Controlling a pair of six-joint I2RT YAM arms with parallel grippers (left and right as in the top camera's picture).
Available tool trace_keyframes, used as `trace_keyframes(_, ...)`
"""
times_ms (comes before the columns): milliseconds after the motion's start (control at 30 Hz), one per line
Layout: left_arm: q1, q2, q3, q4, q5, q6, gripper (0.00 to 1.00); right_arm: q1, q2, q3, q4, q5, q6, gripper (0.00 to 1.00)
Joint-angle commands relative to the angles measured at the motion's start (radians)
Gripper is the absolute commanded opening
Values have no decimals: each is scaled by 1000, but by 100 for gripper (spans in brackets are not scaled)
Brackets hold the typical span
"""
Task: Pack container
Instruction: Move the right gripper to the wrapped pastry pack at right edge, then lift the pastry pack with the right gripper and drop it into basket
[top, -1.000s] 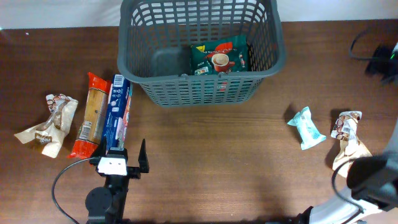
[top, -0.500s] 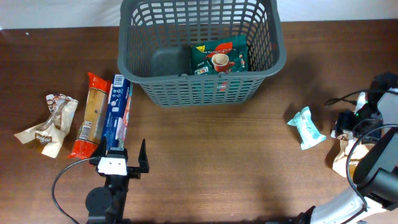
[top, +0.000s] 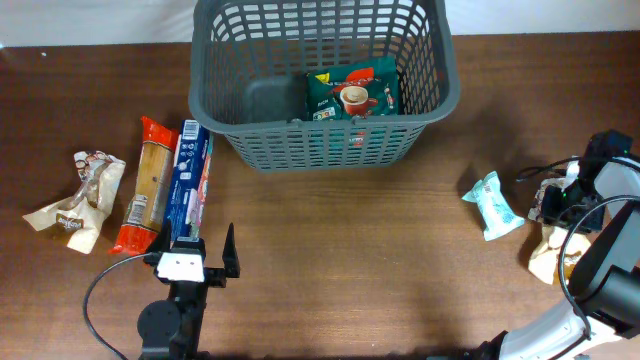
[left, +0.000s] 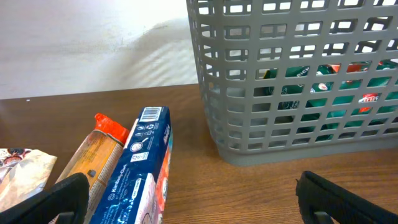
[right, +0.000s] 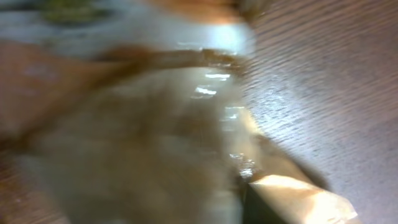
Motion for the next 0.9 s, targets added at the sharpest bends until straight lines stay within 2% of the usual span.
trace_keyframes(0,-3,-6,-6,1,11,-6,99,-4,0,-6,14,-21,56,3)
trace_keyframes(133,-3,-6,-6,1,11,-6,99,-5,-2,83,-17,-153,76,4)
trace_keyframes(233,-3,-6,-6,1,11,-6,99,-4,-11,248,-90,-240,114,4)
trace_keyframes(567,-3,-6,-6,1,11,-6,99,24,-24,1065,-304,-701,117,4)
trace_keyframes(700,-3,-6,-6,1,11,-6,99,120,-24,1324,-347,-892,117,4)
trace_keyframes(867,-3,-6,-6,1,10,-6,99,336,-24,1476,-350,-889,175,4)
